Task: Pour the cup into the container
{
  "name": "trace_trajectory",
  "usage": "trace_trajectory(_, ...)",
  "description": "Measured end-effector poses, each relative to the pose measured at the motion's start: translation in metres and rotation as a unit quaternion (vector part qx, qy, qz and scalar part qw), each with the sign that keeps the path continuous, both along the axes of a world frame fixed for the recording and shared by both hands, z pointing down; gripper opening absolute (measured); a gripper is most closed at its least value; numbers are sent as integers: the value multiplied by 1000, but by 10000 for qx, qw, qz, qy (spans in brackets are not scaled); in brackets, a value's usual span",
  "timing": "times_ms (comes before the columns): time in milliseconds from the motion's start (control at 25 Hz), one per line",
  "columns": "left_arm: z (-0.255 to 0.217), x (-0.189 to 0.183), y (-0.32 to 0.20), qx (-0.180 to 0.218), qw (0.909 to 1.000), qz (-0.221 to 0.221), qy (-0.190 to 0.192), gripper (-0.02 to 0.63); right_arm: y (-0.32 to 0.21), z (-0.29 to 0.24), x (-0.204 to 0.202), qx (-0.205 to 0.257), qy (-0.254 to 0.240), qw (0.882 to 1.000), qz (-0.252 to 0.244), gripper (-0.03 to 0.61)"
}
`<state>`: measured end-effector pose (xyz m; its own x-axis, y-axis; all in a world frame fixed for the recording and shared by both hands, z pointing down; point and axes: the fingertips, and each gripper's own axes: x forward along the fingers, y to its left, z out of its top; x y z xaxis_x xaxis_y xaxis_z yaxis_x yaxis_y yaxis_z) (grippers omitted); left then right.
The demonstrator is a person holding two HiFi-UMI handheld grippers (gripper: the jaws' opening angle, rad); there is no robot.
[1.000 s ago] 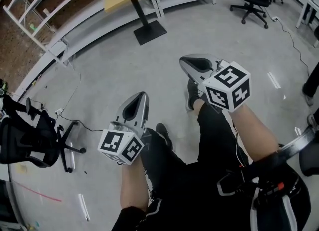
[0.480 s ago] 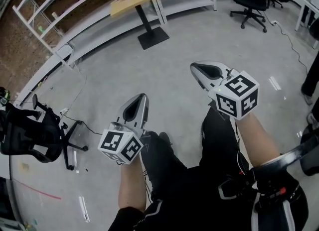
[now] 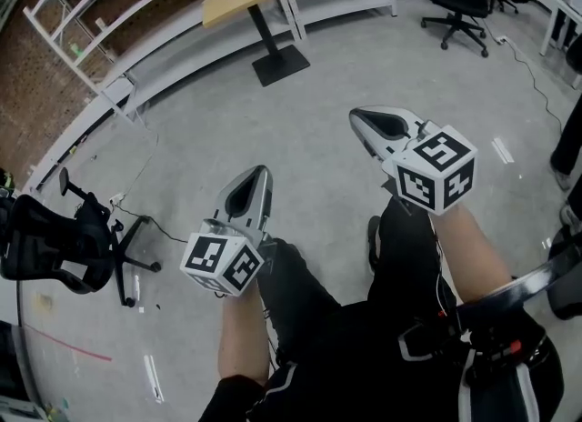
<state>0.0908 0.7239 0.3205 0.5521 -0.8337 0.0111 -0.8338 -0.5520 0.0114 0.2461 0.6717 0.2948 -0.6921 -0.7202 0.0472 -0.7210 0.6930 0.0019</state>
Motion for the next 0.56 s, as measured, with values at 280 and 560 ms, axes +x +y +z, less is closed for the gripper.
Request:
trace_trajectory(280,5,-7,-5,-47,10000,-53,6,1,-7,2,-3,-14,-6,10000,12,2)
trace_trajectory(560,6,-7,-11,-40,9999,-142,-21,0,-11,3,0,15,25,10000,-8,2)
